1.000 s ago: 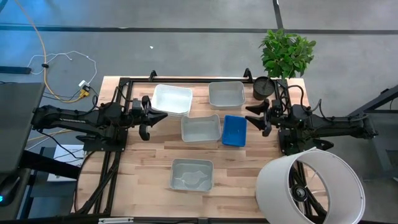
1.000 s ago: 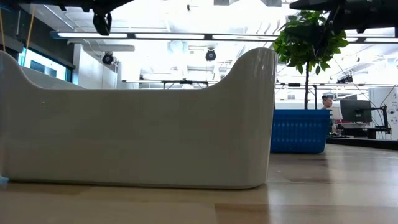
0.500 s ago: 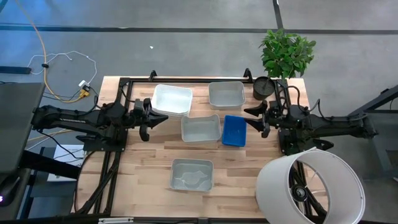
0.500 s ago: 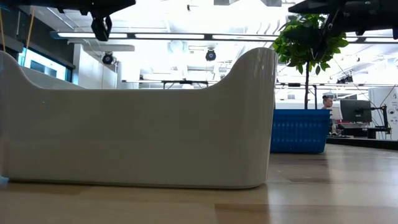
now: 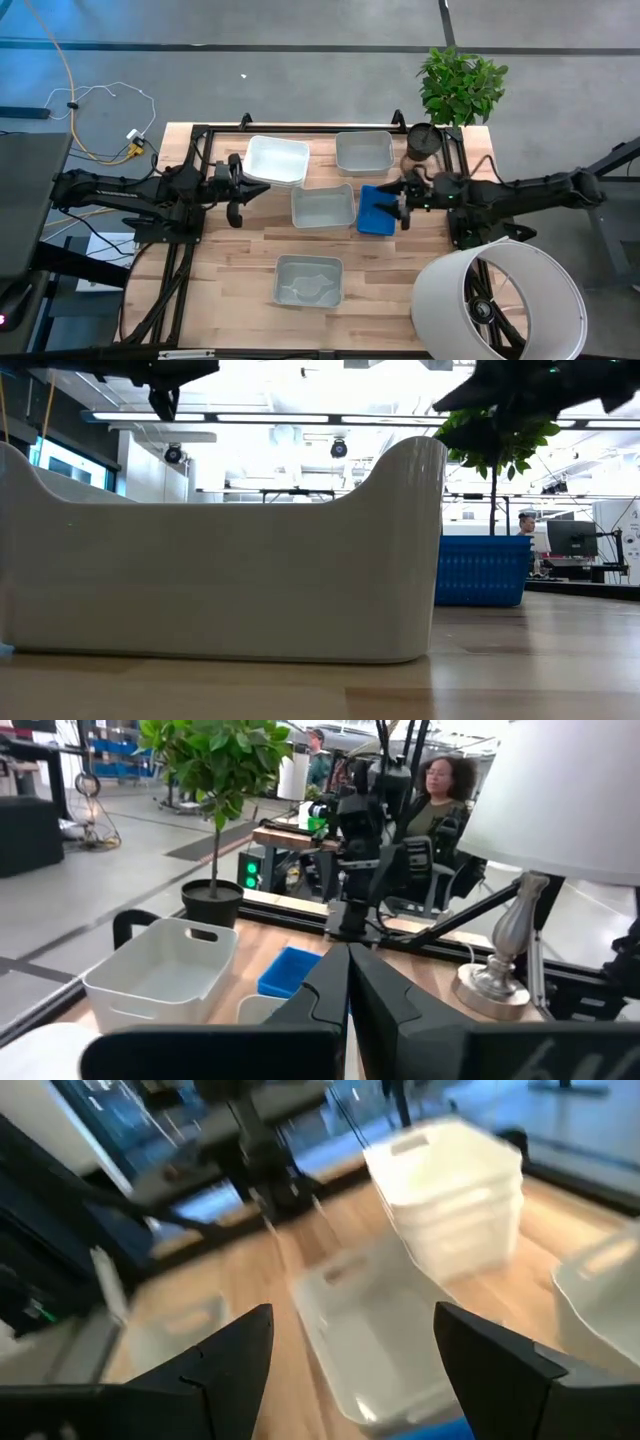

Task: Stack baskets by color
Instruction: Stack the center gray bin into the top right gray bin

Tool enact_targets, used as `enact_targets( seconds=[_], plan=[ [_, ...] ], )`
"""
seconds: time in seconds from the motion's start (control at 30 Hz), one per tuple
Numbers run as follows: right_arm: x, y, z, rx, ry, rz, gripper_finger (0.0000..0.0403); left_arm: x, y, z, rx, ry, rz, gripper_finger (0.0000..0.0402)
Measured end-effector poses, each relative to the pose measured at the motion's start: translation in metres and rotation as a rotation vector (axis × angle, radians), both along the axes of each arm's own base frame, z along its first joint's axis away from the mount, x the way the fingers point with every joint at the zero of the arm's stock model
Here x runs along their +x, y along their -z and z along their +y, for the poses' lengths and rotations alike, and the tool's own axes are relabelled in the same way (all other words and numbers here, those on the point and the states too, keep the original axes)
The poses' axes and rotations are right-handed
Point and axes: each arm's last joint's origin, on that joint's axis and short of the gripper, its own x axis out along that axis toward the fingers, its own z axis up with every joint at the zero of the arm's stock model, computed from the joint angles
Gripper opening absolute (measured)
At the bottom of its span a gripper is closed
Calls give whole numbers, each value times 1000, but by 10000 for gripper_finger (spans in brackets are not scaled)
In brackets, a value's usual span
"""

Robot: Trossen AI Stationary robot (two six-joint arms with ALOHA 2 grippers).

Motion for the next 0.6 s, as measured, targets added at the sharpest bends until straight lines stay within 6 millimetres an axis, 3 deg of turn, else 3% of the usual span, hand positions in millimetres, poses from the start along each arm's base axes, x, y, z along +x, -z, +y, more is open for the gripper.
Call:
enact_targets(
  seconds=[0.3,0.6],
  plan=[
    [45,-1,-1,179,104,272,263,0,0,0,25,2,10,0],
    [104,1,-10,418,312,525,263,0,1,-1,66,32,26,0]
  ],
)
